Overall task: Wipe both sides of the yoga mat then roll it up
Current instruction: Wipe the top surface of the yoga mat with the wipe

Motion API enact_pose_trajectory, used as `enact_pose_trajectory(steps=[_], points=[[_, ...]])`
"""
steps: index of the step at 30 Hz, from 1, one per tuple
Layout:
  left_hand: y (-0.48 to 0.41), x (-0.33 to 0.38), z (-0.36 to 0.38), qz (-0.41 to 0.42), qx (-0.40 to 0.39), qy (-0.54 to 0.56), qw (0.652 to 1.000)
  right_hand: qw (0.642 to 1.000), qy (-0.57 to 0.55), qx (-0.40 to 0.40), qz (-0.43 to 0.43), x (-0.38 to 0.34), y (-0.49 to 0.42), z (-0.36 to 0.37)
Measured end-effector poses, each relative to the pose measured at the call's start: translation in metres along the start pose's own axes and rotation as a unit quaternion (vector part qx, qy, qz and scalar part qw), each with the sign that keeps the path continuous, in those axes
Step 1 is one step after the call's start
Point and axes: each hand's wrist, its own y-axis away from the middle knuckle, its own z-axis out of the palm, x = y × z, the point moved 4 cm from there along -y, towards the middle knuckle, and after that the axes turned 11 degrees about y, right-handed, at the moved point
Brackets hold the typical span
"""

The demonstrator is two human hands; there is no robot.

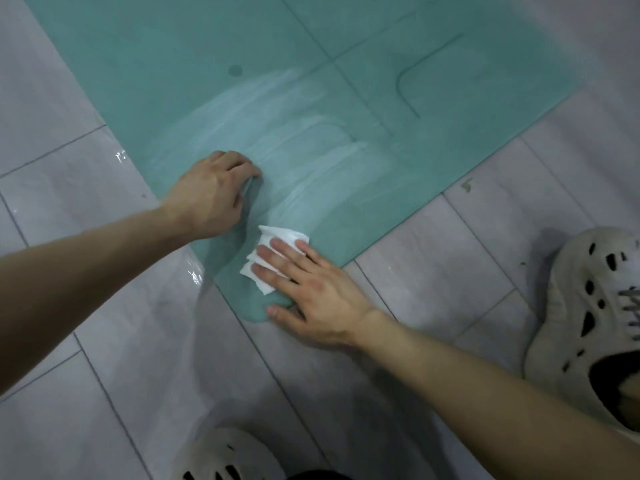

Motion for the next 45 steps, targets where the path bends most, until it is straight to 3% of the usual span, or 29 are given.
enact_pose_trajectory(steps=[2, 6, 9, 11, 13, 15, 19, 24, 27, 30, 32, 34, 40, 45], points=[[-0.002, 0.004, 0.005, 0.009, -0.008, 0.005, 1.0, 0.999, 0.004, -0.001, 0.034, 0.037, 0.016, -0.003], [-0.004, 0.012, 0.01, 0.033, -0.015, 0.007, 0.999, 0.955, 0.041, 0.002, 0.294, 0.153, 0.057, -0.016], [-0.007, 0.018, 0.01, 0.034, -0.021, -0.008, 0.999, 0.929, 0.02, 0.034, 0.368, 0.142, 0.05, -0.015], [-0.007, 0.024, 0.01, 0.035, -0.02, -0.008, 0.999, 0.958, 0.021, 0.047, 0.284, 0.088, 0.033, -0.008], [-0.003, 0.029, 0.01, 0.043, -0.021, -0.011, 0.999, 0.991, 0.004, 0.058, 0.121, 0.037, 0.028, 0.001], [0.001, 0.032, 0.013, 0.046, -0.027, -0.013, 0.998, 0.996, 0.002, 0.076, 0.056, 0.038, 0.035, 0.004], [0.012, 0.033, 0.017, 0.044, -0.024, -0.009, 0.999, 0.955, 0.009, 0.117, 0.271, 0.108, 0.048, -0.015], [0.002, 0.043, 0.015, 0.002, -0.034, -0.022, 0.999, 0.946, 0.031, 0.09, 0.309, 0.12, 0.02, -0.041], [-0.002, 0.047, 0.014, -0.015, -0.053, -0.035, 0.998, 0.969, 0.047, -0.013, 0.243, 0.119, -0.008, -0.064], [-0.01, 0.051, 0.004, -0.037, -0.095, -0.022, 0.995, 0.989, 0.092, -0.077, 0.089, 0.133, -0.026, -0.109], [-0.011, 0.053, -0.008, -0.044, -0.132, -0.022, 0.99, 0.986, 0.131, -0.103, -0.021, 0.134, -0.027, -0.146], [-0.009, 0.058, -0.018, -0.035, -0.168, -0.031, 0.985, 0.978, 0.151, -0.119, -0.077, 0.138, -0.023, -0.182], [0.002, 0.084, -0.056, -0.014, -0.172, -0.081, 0.982, 0.978, 0.138, -0.065, -0.142, 0.166, -0.011, -0.228], [0.008, 0.118, -0.06, 0.054, -0.209, -0.155, 0.964, 0.993, 0.084, -0.001, -0.084, 0.193, -0.02, -0.193]])
